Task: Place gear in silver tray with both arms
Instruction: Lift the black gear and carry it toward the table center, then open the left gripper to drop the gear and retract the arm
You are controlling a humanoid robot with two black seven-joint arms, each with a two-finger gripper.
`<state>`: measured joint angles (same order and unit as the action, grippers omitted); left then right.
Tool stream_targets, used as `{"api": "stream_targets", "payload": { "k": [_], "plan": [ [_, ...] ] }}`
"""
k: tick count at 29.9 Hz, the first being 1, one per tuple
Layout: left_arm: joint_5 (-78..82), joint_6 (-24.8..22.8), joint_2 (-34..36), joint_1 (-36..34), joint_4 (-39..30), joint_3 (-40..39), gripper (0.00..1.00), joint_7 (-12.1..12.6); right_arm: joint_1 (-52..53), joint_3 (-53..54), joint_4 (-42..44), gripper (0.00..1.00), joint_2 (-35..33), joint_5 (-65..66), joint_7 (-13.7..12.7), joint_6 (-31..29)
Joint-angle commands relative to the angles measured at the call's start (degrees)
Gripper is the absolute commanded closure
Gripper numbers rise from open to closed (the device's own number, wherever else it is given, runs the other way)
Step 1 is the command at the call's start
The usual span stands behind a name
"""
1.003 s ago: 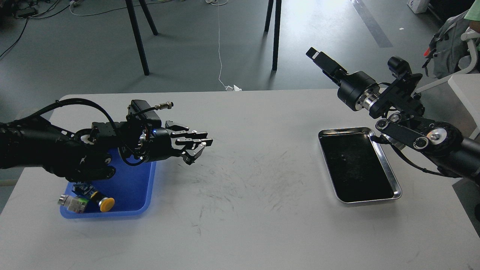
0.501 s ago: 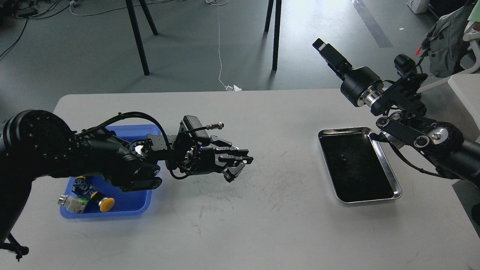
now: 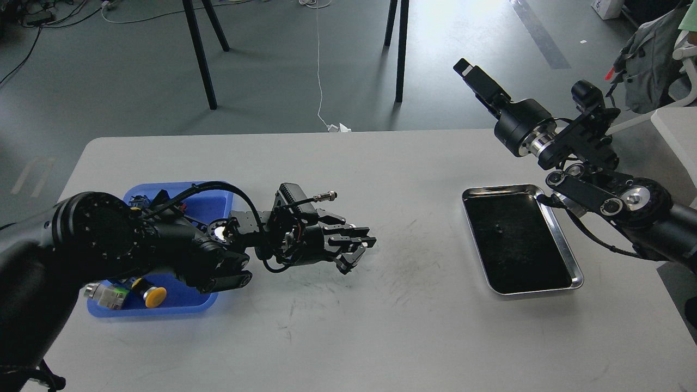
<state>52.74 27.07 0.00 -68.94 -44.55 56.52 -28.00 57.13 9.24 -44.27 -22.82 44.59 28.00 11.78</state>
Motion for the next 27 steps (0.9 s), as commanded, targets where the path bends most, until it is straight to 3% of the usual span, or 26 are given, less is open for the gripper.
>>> {"api": "stream_targets", "payload": {
  "k": [1,9,15,20,23,27],
  "plan": [
    [-0.18,-0.26,0.0,0.48,0.08,-0.01,0.74,0.0,-0.09,-0.1,1.29,0.05,-0.03,-0.03,0.0,0.0],
    [-1.41,-1.93,0.0,0.39,-0.01,-0.18,0.65,0.0,-0.17,-0.19,1.56,0.05,0.06,-0.03,0.0,-0.18],
    [-6.5,-1.93,0.0,-0.75,-0.63,-0.53,0.43,0.0,0.09,-0.28,1.74,0.05,0.06,-0.03,0.0,-0.7],
    [-13.61,-1.85,0.0,-3.65,-1.24,-1.84,0.37,0.0,0.09,-0.54,1.74,0.05,-0.03,-0.03,0.0,-1.23],
    [-15.82,-2.46,3.68,-6.02,-3.0,-5.97,0.3,0.0,0.26,-0.45,1.74,0.05,-0.03,-0.12,0.0,-1.85],
    [-16.09,-7.9,13.16,-9.18,-5.98,-13.17,0.26,0.0,0.53,-0.63,1.12,0.05,-0.03,-0.56,0.0,-4.3]
  ]
}}
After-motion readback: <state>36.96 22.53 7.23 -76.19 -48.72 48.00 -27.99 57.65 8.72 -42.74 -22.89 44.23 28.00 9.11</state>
